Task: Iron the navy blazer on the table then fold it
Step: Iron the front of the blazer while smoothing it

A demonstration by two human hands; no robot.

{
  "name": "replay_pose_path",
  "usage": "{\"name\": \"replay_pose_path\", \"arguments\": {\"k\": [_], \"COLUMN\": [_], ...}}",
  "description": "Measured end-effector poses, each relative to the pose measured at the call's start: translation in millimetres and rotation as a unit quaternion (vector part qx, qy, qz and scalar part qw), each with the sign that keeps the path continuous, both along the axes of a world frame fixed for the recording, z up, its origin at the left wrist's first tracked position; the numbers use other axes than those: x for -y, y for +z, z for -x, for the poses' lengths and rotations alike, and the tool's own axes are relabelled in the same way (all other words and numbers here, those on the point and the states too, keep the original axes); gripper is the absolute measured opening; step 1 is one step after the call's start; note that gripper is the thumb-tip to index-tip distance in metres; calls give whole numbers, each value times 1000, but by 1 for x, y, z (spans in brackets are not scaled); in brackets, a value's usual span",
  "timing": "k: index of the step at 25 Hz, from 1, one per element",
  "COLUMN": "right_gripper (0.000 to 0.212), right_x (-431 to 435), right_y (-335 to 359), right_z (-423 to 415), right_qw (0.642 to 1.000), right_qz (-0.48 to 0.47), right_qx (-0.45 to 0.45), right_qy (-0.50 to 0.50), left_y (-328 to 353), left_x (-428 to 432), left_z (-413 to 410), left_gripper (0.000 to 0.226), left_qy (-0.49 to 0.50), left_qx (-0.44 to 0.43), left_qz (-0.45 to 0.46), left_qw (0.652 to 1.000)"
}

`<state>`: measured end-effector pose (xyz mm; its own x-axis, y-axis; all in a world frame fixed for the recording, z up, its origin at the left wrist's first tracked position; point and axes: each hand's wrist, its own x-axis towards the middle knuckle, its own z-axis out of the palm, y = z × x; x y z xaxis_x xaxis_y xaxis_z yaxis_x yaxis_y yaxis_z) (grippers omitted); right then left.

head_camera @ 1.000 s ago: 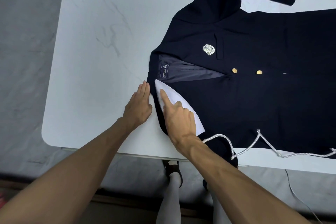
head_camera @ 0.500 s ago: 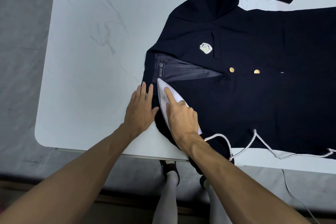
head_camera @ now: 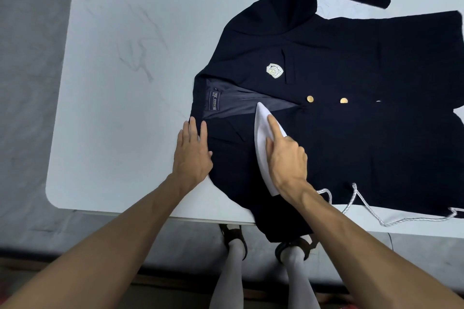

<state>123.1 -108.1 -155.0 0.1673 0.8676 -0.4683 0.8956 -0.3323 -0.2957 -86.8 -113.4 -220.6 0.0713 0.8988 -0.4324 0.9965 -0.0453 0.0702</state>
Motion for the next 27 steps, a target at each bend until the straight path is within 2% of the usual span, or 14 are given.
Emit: {"name": "replay_pose_path", "arguments": {"k": [3,6,10,17,20,24,27], "right_gripper": [55,57,59,53,55,57,56], "right_x": [5,6,9,7,7,5,5], "right_y": [5,-2,-8,-5,-2,-2,-4], "right_z": [17,31,22,-21,-23,-3,3], "right_qw": [999,997,997,999,1000,999,999], "right_qz": [-6,-2,-1,-12,-13,-1,5], "right_qx": [-31,-17,8,31,6,-34,-10], "right_qy": [38,76,73,10,-11,25,42], "left_y": [-4,-22,-34,-34,-32,-25,-31], "left_x": [15,26,31,28,29,20,12], "left_z": [-17,-37,-37,-35,-33,-58,-73], "left_gripper": [68,66,68,69,66,55,55], "left_qy": [-26,-25,-24,-39,-25,42,43], "left_qx": [48,51,22,21,40,105,99], "left_qz": [-91,-71,-73,-58,-70,-131,-126], "left_qw": [994,996,997,997,996,985,986]}}
